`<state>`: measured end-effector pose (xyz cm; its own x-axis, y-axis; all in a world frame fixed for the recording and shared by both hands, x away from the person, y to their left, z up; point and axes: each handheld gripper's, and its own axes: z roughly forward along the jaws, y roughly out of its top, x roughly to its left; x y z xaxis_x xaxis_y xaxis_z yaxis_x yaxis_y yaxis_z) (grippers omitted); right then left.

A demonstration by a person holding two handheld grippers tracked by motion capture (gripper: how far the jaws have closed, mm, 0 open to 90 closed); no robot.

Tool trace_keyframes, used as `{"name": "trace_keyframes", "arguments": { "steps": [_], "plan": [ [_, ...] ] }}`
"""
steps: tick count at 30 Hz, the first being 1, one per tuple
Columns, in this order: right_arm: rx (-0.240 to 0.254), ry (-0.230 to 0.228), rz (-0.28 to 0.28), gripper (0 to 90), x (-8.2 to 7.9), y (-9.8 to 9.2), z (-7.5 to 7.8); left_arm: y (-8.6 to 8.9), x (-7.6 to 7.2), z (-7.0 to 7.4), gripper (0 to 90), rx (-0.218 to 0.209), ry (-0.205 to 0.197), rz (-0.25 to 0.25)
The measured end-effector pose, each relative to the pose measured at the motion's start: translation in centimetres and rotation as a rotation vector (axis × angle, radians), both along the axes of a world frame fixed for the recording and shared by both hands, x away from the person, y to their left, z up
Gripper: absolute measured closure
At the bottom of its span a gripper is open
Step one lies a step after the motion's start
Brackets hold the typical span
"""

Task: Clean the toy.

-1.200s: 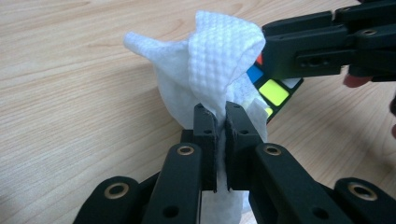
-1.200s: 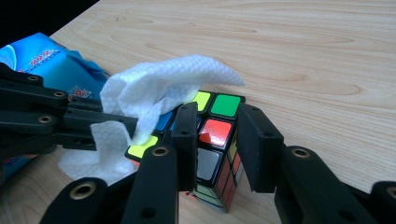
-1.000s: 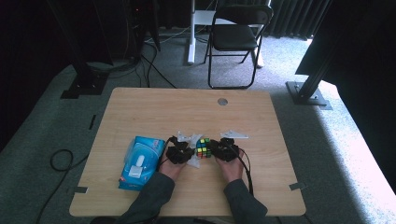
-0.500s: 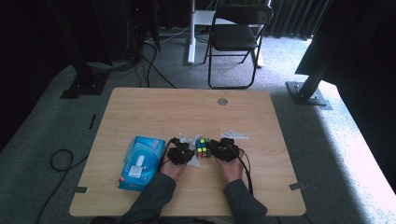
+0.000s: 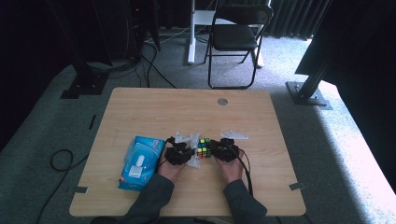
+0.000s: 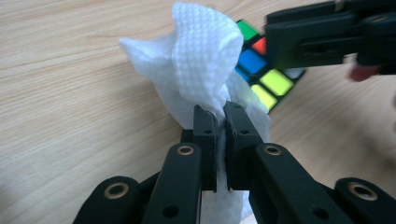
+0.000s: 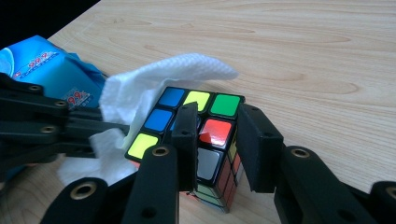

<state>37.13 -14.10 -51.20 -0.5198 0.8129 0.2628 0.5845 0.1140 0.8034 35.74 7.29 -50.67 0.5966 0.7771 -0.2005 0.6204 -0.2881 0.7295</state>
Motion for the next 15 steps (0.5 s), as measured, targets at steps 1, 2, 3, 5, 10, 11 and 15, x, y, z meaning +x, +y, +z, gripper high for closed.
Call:
{"name": "trace_keyframes", "arguments": {
  "steps": [1,2,3,5,10,11,15],
  "plan": [
    [0.000,0.000,0.000,69.4,0.0,0.0,0.0,0.0,-0.2,0.1,85.0,-0.010,0.000,-0.005],
    [0.000,0.000,0.000,69.3,0.0,0.0,0.0,0.1,-0.3,0.2,85.0,-0.018,-0.002,-0.011],
    [0.000,0.000,0.000,69.3,0.0,0.0,0.0,0.1,-0.5,0.3,85.0,-0.019,-0.005,-0.017],
    [0.000,0.000,-0.001,69.3,0.0,0.0,0.0,-0.2,-0.5,0.3,85.0,-0.005,-0.006,-0.019],
    [0.001,0.000,-0.002,69.4,0.0,0.0,0.0,-0.2,-0.2,-0.2,85.0,0.000,0.014,-0.011],
    [0.001,0.000,-0.003,69.4,0.0,0.0,0.0,-0.2,-0.1,-0.3,85.0,0.009,0.017,-0.012],
    [0.001,0.000,-0.004,69.4,0.0,0.0,0.0,-0.8,0.0,-1.6,85.0,0.067,0.033,-0.008]
  ]
}}
